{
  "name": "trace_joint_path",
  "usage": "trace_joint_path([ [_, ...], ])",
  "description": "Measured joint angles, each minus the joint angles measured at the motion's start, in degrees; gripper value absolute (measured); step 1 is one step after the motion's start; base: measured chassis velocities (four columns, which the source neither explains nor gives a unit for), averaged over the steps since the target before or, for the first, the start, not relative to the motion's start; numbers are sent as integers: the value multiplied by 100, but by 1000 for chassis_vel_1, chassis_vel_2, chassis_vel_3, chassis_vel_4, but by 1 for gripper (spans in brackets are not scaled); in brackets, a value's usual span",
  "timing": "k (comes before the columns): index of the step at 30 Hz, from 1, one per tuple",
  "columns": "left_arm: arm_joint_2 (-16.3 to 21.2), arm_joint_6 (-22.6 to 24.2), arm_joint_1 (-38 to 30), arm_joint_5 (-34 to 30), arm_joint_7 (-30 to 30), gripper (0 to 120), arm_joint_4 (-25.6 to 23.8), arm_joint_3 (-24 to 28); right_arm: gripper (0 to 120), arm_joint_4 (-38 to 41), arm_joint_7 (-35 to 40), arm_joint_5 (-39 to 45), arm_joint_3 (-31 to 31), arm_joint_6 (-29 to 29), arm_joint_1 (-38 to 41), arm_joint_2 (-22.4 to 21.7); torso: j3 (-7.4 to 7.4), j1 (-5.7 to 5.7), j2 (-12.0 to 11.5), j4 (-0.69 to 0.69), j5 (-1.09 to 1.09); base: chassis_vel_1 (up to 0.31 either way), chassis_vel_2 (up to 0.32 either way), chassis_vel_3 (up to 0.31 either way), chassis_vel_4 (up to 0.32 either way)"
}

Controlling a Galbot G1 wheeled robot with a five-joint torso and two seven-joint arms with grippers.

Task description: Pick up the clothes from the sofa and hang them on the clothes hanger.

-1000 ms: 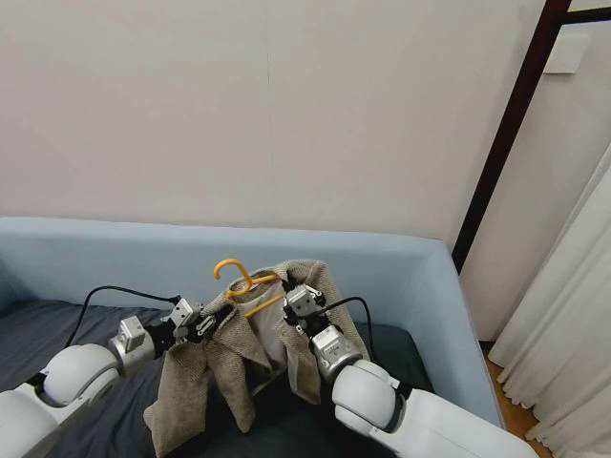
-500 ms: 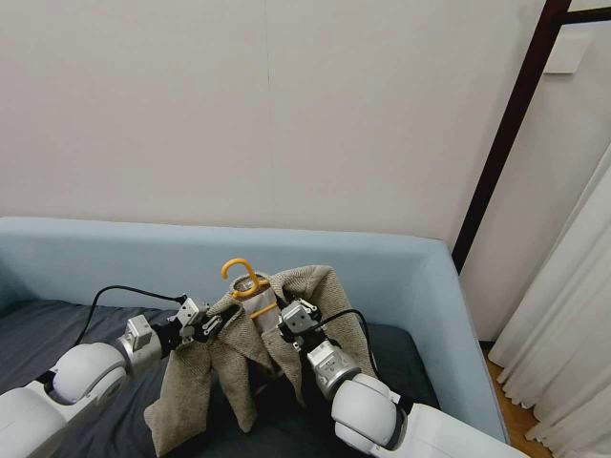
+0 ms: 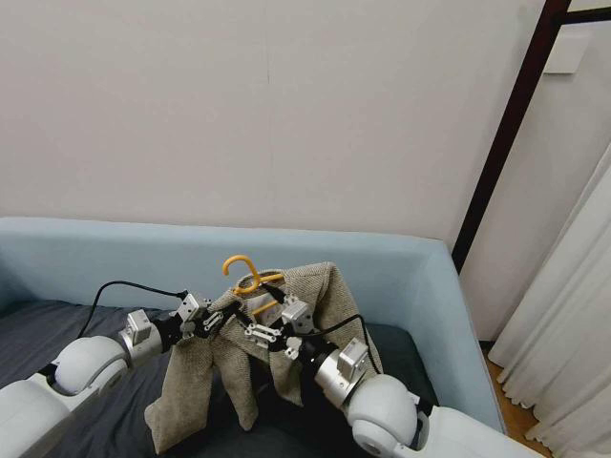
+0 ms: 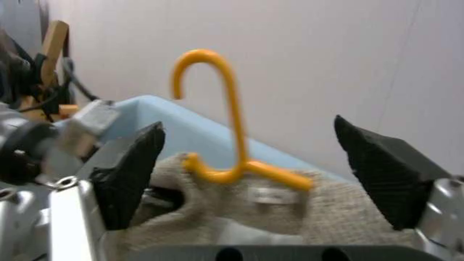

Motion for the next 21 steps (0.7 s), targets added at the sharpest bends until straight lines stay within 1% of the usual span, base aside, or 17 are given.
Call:
trace_joint_path([
  [1, 15, -82, -74, -41, 232, 3, 76, 0, 97, -23, -331, 112, 159, 9, 54, -167, 0, 0, 0, 0, -1, 0, 0, 0, 0],
  [2, 31, -205, -212, -68, 623, 3, 208, 1, 99, -65, -927, 387, 336, 115, 140, -413, 0, 0, 0, -2, -1, 0, 0, 0, 0],
  [3, 41, -268, -297, -74, 824, 3, 284, 12, 100, -101, -1304, 538, 412, 215, 194, -549, 0, 0, 0, -3, 0, 0, 0, 0, 0],
  [4, 41, -268, -297, -74, 824, 3, 284, 12, 100, -101, -1304, 538, 412, 215, 194, -549, 0, 0, 0, -3, 0, 0, 0, 0, 0],
  [5, 50, -310, -380, -78, 991, 3, 347, 27, 100, -137, -1639, 641, 468, 303, 237, -656, 0, 0, 0, -3, 1, 0, 0, 0, 0],
  [6, 87, -406, -632, -100, 1424, 3, 505, 119, 100, -242, -2467, 775, 622, 385, 342, -941, 0, 0, 0, -2, 0, 0, 0, 0, 0],
  [7, 87, -406, -632, -100, 1424, 3, 505, 119, 100, -242, -2467, 775, 622, 385, 342, -941, 0, 0, 0, -2, 0, 0, 0, 0, 0],
  [8, 98, -425, -709, -107, 1549, 3, 544, 149, 100, -272, -2721, 774, 673, 343, 370, -1032, 1, 0, 0, -2, 1, 0, 0, 0, 0],
  [10, 131, -474, -1110, -101, 2075, 3, 708, 337, 100, -385, -3486, 656, 806, 28, 516, -1291, 0, 0, 0, -1, -1, 0, 0, 0, 0],
  [11, 132, -482, -1211, -78, 2181, 3, 740, 393, 100, -413, -3668, 614, 823, -72, 571, -1347, 0, 0, 0, -2, 1, 0, 0, 0, 0],
  [13, 132, -484, -1288, -47, 2274, 3, 763, 431, 100, -426, -3809, 582, 830, -182, 622, -1389, 0, 0, 0, -2, 1, 0, 0, 0, 0],
  [15, 121, -472, -1582, 147, 2612, 3, 822, 564, 100, -406, -3938, 368, 811, -565, 767, -1471, 0, 0, 0, -2, -1, 0, 0, 0, 0],
  [20, 77, -397, -1875, 352, 2917, 3, 828, 736, 100, -348, -3515, -13, 566, -929, 932, -1450, 0, 0, 0, 0, 0, 0, 0, 0, 0],
  [21, 60, -396, -1903, 381, 2946, 3, 842, 748, 100, -354, -3534, -81, 541, -1014, 947, -1437, 0, 0, 0, 0, 0, 0, 0, 0, 0],
])
